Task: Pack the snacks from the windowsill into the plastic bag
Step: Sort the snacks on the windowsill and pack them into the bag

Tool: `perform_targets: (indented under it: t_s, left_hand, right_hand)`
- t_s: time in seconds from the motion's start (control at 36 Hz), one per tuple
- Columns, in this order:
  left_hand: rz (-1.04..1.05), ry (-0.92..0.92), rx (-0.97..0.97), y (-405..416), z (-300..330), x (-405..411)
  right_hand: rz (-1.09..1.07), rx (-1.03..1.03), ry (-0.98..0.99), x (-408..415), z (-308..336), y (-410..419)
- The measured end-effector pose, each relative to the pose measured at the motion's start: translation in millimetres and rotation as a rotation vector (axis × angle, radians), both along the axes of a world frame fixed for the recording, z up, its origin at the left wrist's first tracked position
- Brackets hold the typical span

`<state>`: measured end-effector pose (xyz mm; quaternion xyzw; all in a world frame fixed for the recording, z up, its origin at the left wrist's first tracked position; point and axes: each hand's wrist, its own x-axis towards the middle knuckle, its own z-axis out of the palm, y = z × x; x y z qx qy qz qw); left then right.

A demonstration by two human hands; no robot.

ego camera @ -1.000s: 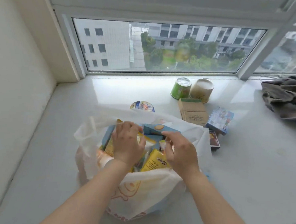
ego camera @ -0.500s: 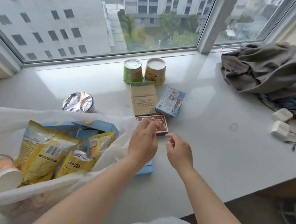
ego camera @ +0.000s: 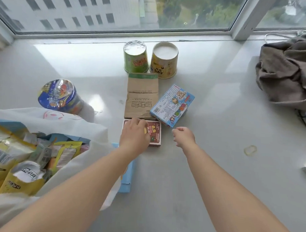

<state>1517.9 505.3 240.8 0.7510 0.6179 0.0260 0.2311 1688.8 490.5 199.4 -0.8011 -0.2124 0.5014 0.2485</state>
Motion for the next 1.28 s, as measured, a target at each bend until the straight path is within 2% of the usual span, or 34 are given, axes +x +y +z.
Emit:
perform_targets:
  t_s: [0.17, 0.33, 0.39, 0.47, 0.58, 0.69, 0.81, 1.03, 1.14, 1.28]
  left_hand:
    - [0.094, 0.049, -0.114, 34.9, -19.4, 18.0]
    - [0.143, 0.027, -0.174, 49.3, -34.1, 36.2]
    - [0.133, 0.018, -0.16, 54.0, -38.2, 40.6]
    - [0.109, -0.002, -0.123, 64.2, -42.3, 48.1]
    - [0.068, 0.007, -0.082, 82.9, -48.8, 66.2]
    - [-0.022, 0.029, -0.046, 100.6, -56.3, 92.3]
    - [-0.227, 0.159, 0.032, 117.5, -69.4, 117.5]
    - [-0.36, 0.367, -0.015, 129.9, -87.6, 131.4]
    - [-0.26, 0.264, -0.153, 120.7, -90.6, 125.7]
    - [0.063, -0.072, -0.184, 102.4, -79.3, 118.9]
  right_hand:
    - [-0.134, -0.034, 0.017, 13.1, -13.6, 44.5]
    - [-0.274, -0.016, 0.236, 9.2, -36.6, 60.5]
    - [-0.301, 0.053, 0.268, 14.7, -43.2, 61.5]
    - [-0.422, 0.18, 0.253, 35.4, -44.1, 54.0]
    - [-0.515, 0.192, 0.174, 73.9, -52.6, 28.8]
    - [-0.5, 0.161, 0.141, 100.1, -60.8, 1.3]
    - [-0.419, 0.105, 0.063, 108.9, -71.8, -18.0]
    - [-0.315, 0.05, 0.007, 103.1, -77.0, -16.8]
    - [-0.289, 0.038, 0.048, 102.3, -72.7, -20.1]
    - [-0.351, 0.015, 0.179, 99.0, -73.0, -22.7]
